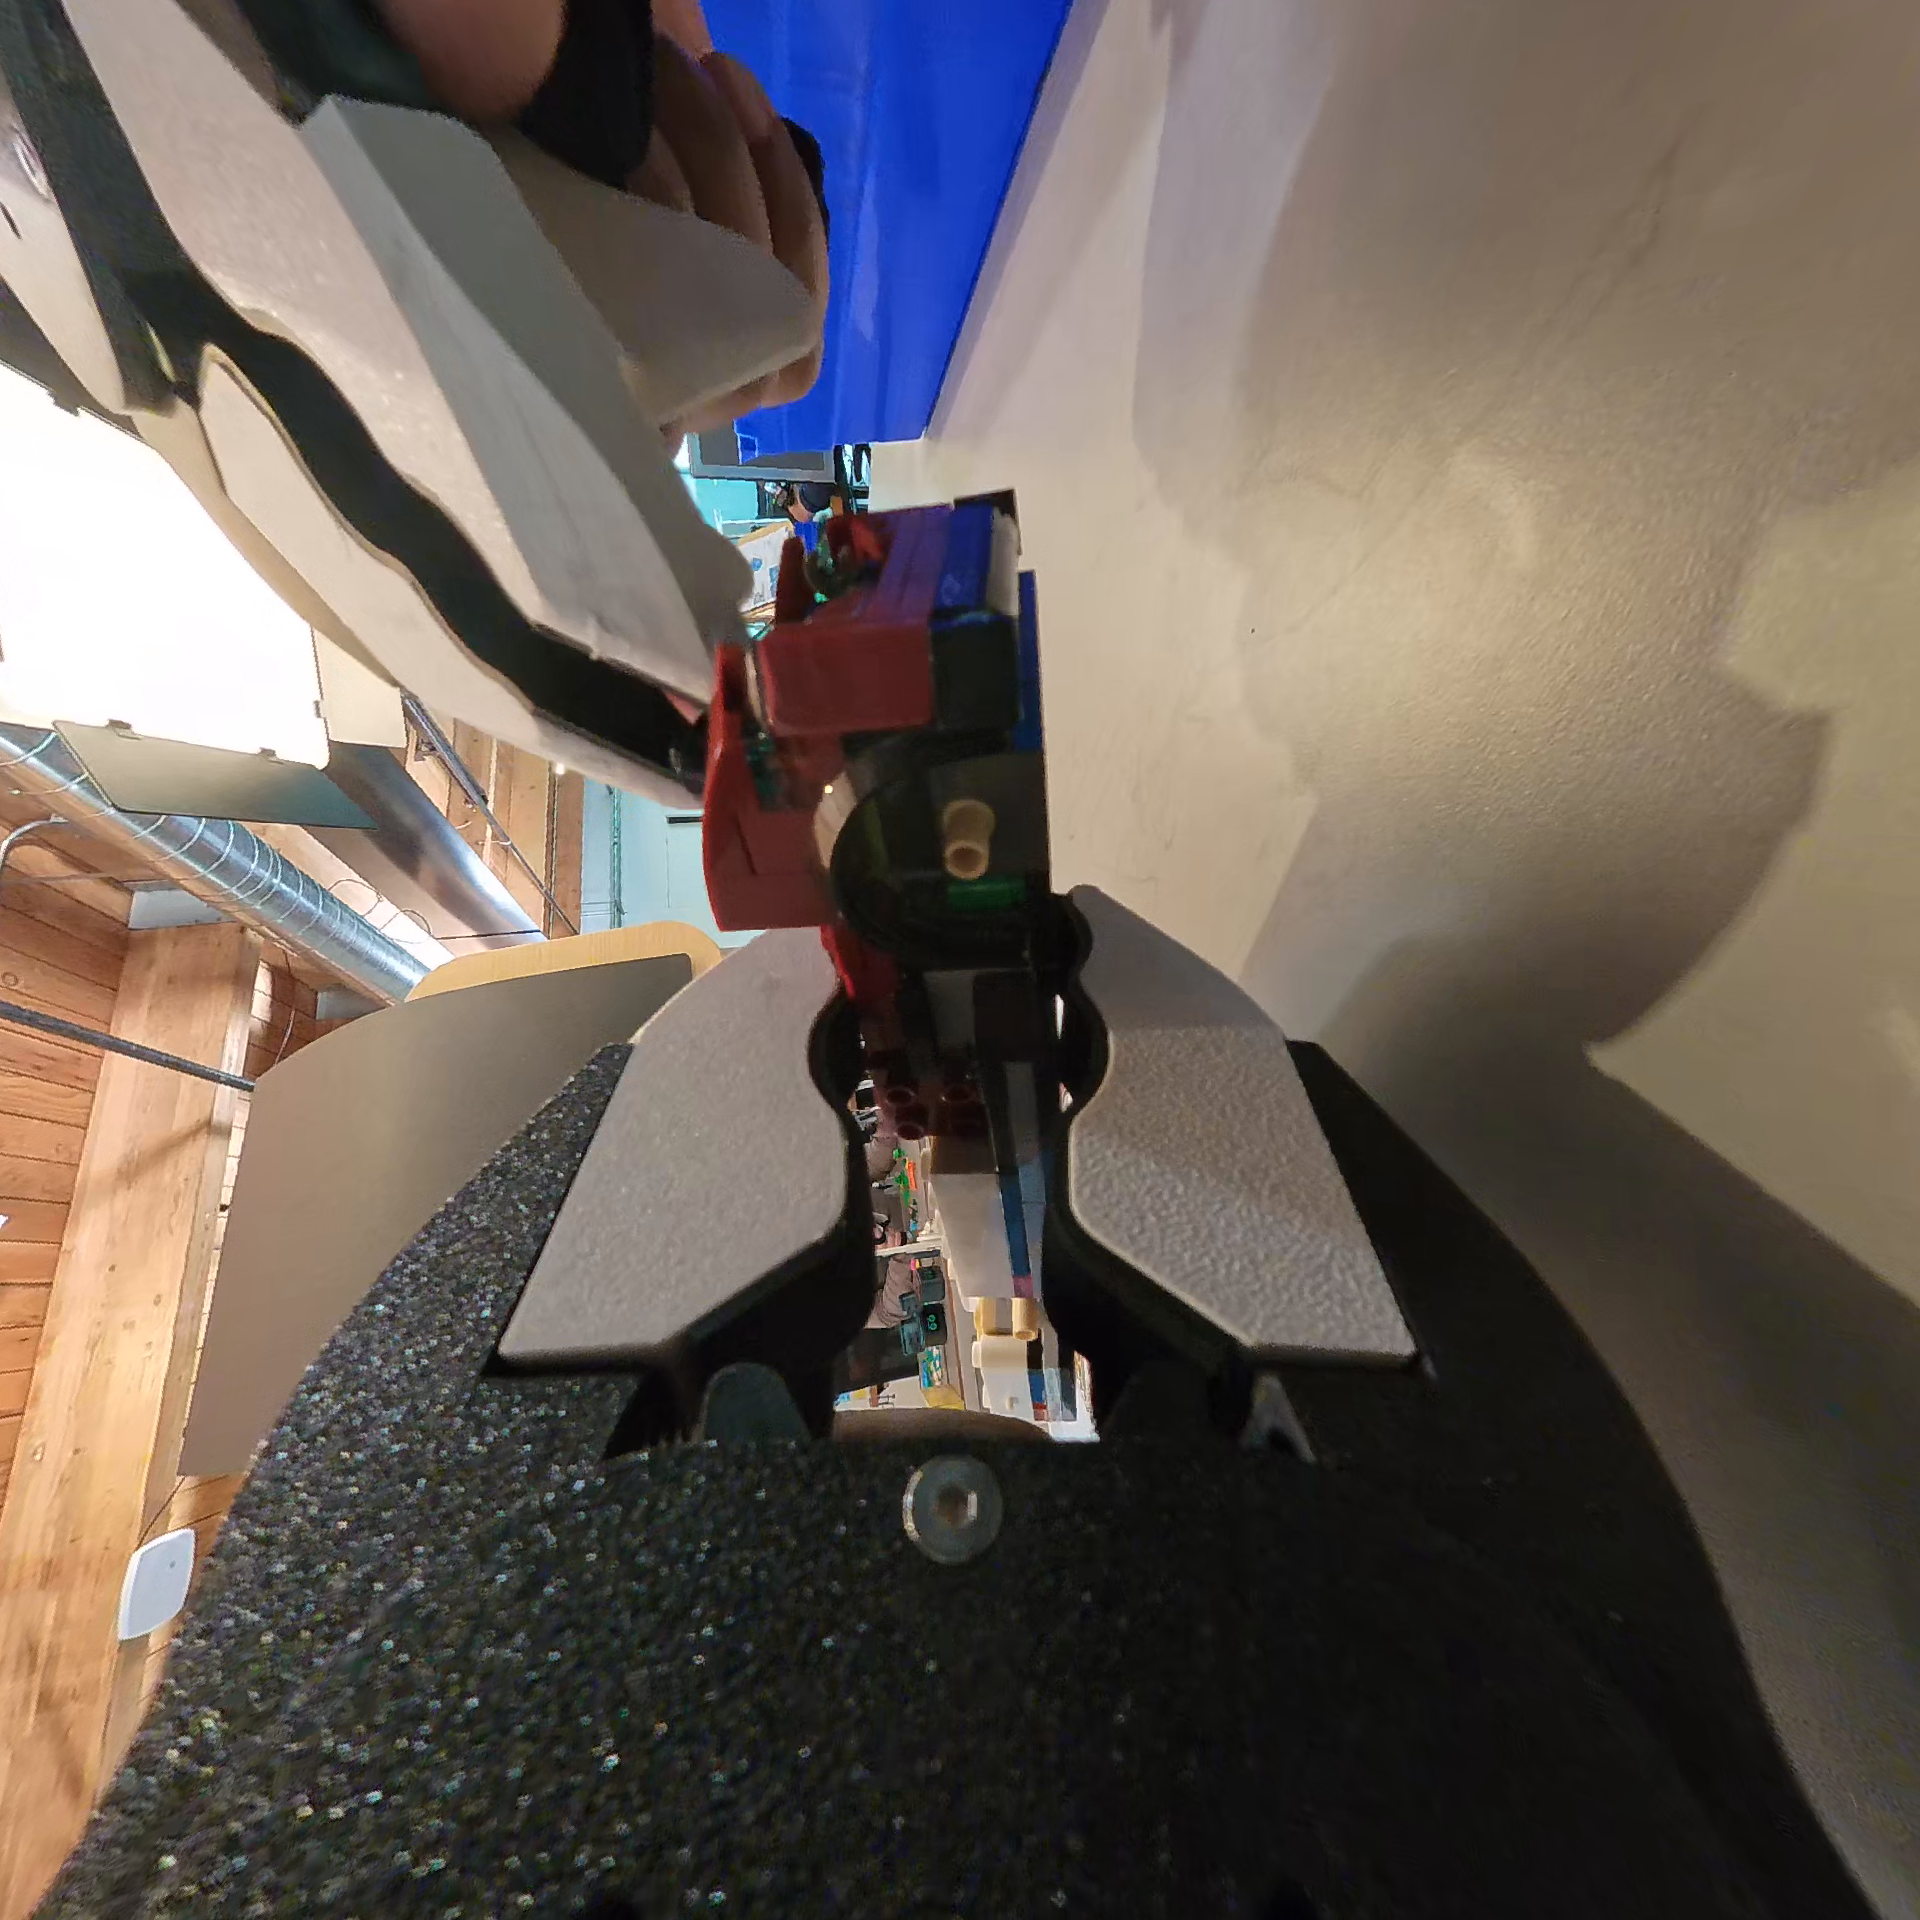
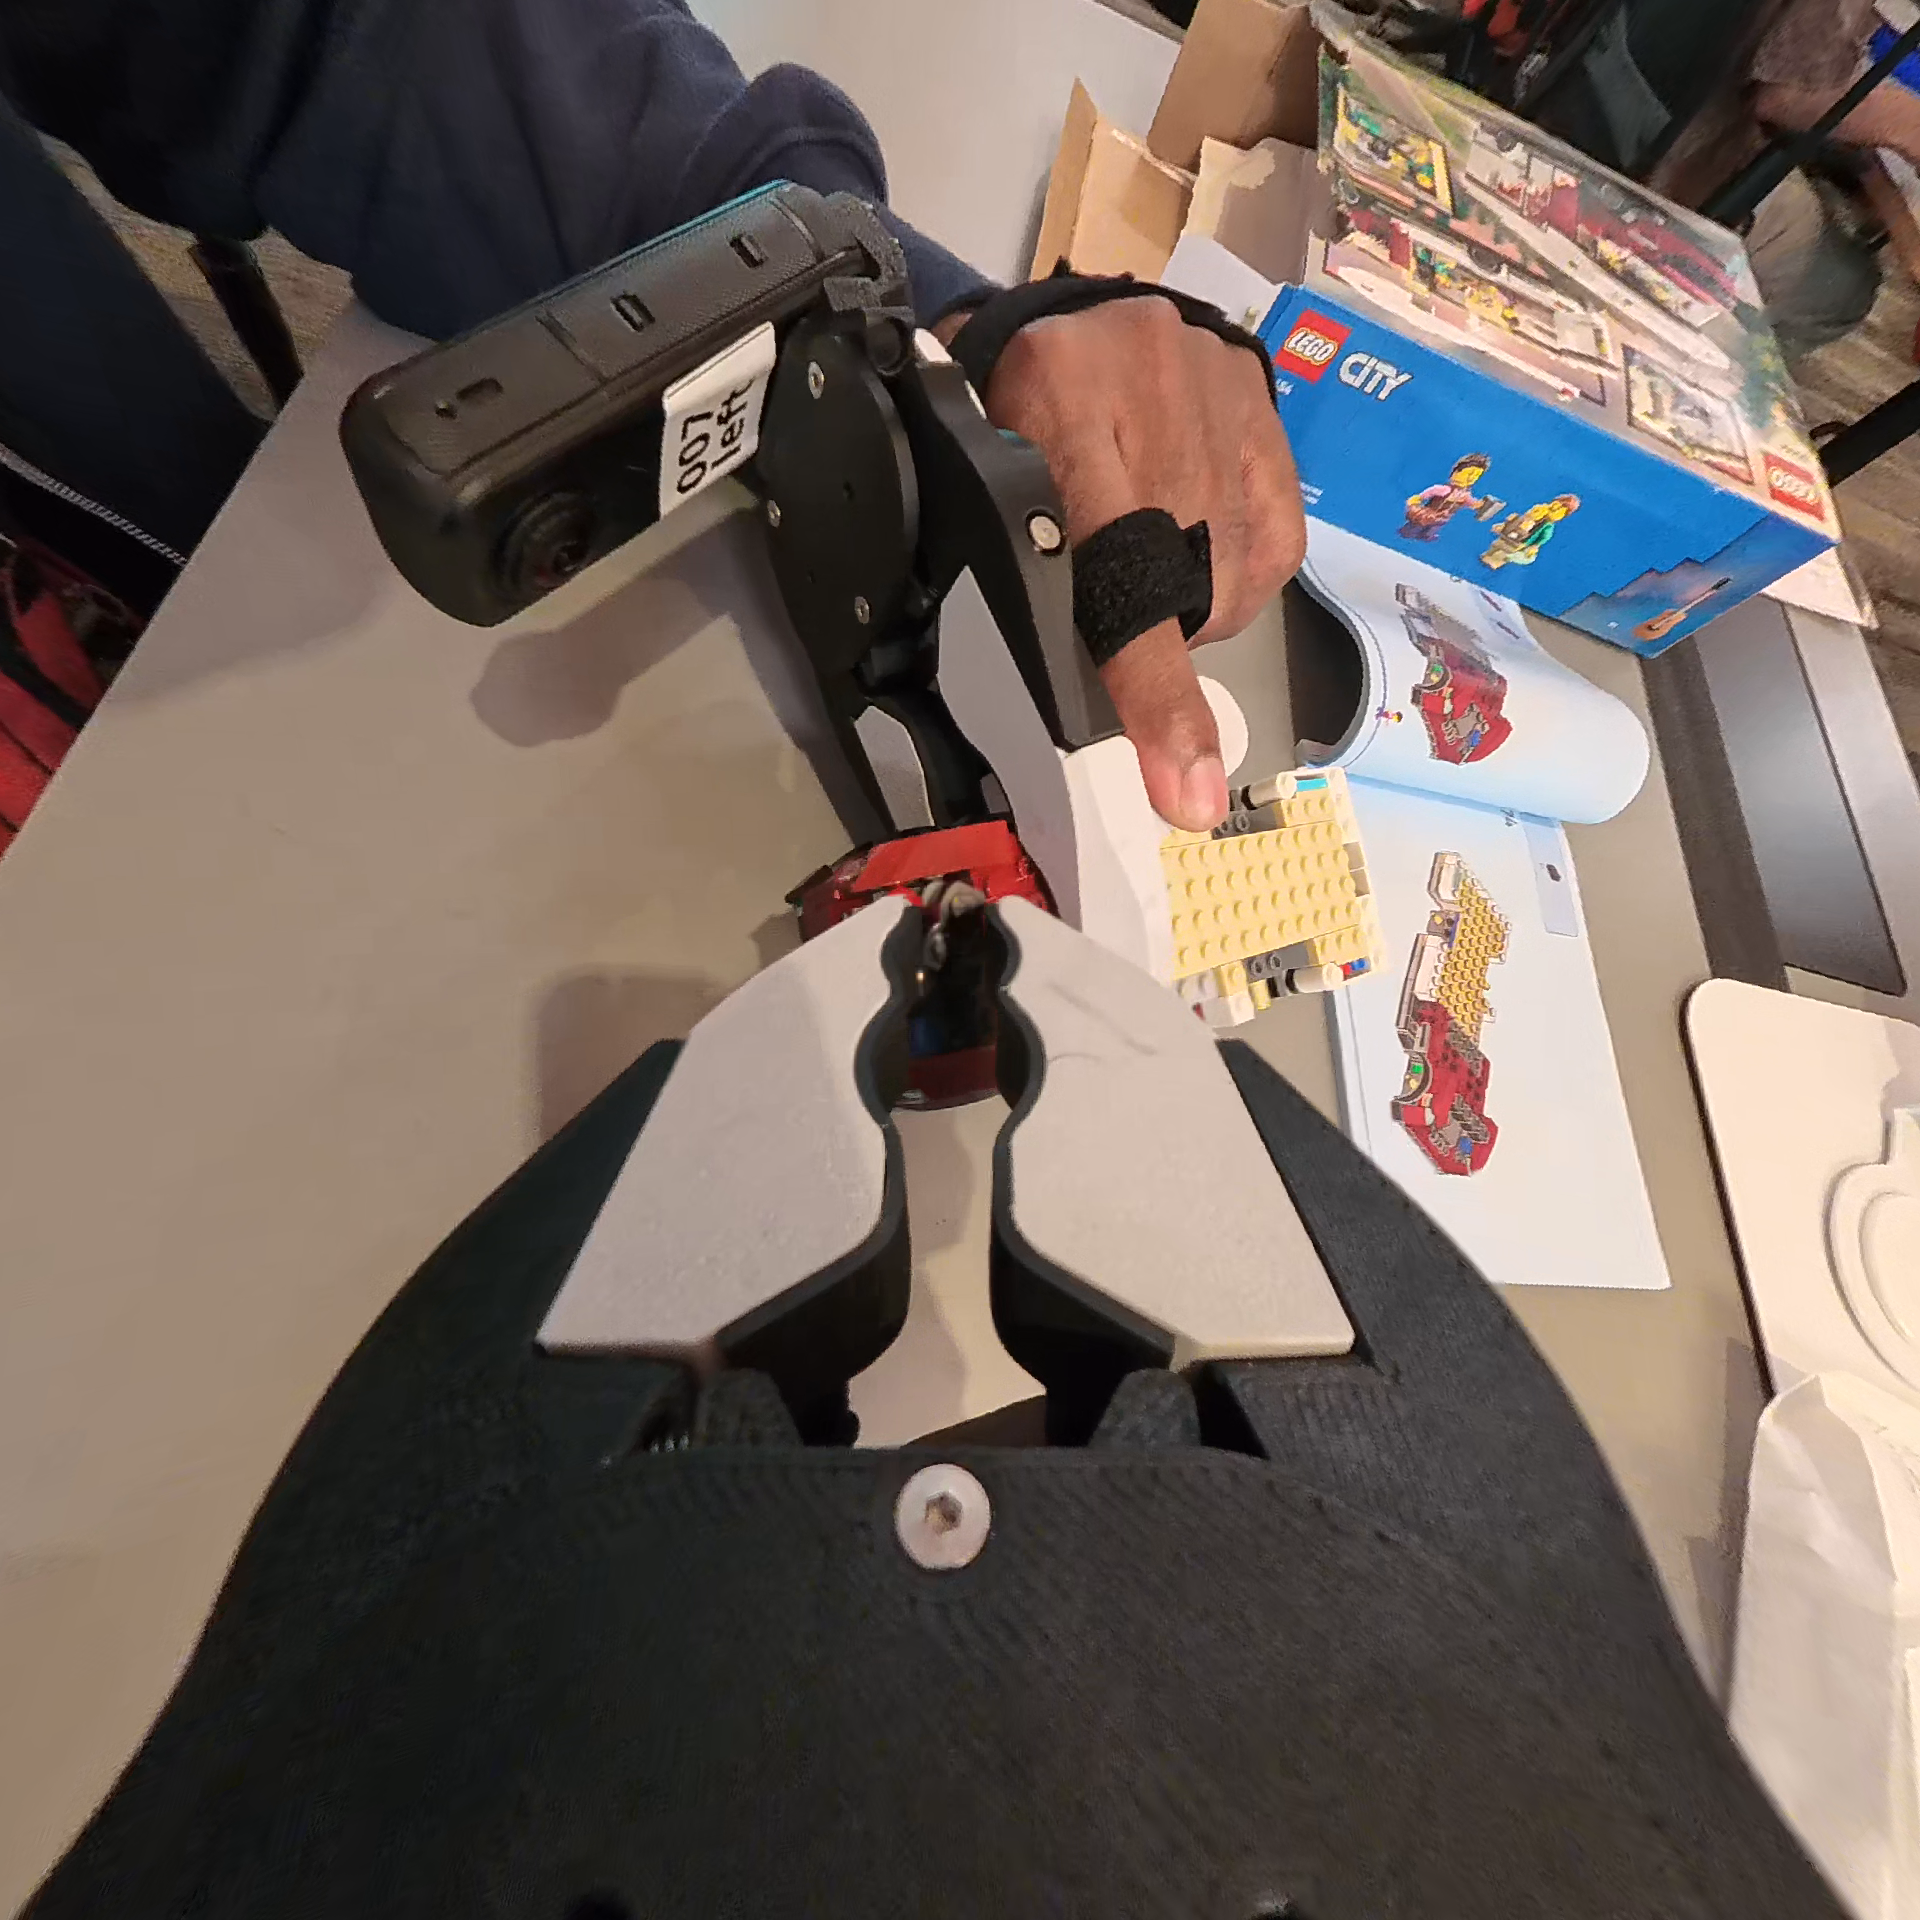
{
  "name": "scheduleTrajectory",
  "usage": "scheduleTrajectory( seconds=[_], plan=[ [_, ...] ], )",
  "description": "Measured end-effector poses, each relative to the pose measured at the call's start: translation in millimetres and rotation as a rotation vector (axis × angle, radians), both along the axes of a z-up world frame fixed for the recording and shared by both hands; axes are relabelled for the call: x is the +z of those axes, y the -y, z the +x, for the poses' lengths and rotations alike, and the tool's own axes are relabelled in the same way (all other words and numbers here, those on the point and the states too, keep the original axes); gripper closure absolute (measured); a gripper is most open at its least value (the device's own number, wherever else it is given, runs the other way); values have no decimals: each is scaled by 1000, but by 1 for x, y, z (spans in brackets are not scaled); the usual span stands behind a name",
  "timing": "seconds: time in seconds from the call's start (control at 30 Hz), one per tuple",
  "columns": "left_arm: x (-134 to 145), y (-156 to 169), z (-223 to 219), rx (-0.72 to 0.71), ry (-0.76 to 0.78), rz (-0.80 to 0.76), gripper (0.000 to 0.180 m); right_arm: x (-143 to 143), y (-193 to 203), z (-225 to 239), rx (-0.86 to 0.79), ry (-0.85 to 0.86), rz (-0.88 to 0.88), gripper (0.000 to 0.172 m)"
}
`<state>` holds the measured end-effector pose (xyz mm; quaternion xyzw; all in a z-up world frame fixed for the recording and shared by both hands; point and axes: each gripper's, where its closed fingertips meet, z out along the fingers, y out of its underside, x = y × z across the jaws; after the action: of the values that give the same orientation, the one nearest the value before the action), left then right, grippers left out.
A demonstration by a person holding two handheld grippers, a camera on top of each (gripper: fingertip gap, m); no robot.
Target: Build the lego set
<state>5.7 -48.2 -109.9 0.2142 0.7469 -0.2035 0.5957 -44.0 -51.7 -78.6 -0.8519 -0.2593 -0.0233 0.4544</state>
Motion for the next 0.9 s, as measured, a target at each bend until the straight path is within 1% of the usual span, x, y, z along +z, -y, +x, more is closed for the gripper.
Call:
scheduleTrajectory(
  seconds=[0.27, 0.5, 0.9],
  plan=[
    [-2, 1, -3, -1, -2, 9, 146, -1, 1, -2, 19, 6, -21, 163],
    [1, 1, -2, -13, -2, 1, 146, 2, 0, -5, 81, 7, -12, 163],
    [0, 19, -14, -105, -35, -1, 146, 4, 11, -22, 218, -41, -23, 163]
  ],
)
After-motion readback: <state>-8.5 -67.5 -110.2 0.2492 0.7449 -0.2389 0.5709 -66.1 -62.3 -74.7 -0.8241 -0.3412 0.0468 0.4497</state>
